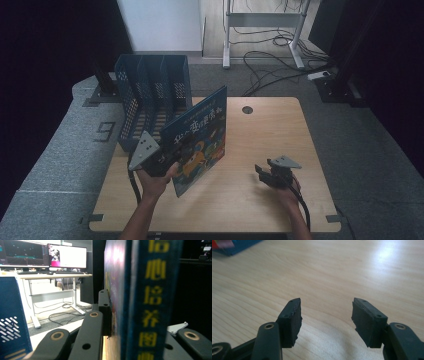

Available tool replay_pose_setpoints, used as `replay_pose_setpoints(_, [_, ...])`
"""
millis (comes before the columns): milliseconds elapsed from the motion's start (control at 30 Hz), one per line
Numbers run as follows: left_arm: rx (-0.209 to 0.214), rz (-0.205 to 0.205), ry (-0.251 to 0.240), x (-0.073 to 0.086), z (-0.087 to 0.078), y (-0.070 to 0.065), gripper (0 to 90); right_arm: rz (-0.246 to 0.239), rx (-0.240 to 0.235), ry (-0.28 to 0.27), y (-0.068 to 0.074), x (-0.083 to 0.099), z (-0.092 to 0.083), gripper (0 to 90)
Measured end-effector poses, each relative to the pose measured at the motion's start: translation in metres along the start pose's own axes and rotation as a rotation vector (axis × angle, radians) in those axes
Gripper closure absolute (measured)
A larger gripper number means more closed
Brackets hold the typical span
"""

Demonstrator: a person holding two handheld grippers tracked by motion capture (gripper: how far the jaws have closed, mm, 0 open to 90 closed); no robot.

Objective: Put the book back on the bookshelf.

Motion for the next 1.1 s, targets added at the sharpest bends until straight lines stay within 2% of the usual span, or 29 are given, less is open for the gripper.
replay_pose_setpoints(533, [-0.043,-0.007,-0.005,-0.003,-0.01,0.015,82.1,0.004,0.031,0.032,-0.008,0.005,0.003,39.6])
replay_pose_setpoints(933, [-0.078,-0.008,-0.008,-0.007,-0.019,0.028,82.2,0.047,0.054,0.114,-0.014,0.01,0.007,38.7])
replay_pose_setpoints(1100, [-0.091,-0.009,-0.021,-0.011,-0.024,0.033,82.2,0.072,0.058,0.125,-0.017,0.011,0.008,38.6])
Point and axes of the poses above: each handheld gripper's, and its own axes: z roughly forward along the jaws, x roughly out of its underside, y roughly to its left, the point moved 8 cm from there along z, roughly forward along the jaws, and after that the axes turned 8 degrees about z, right-handed, at the moved point
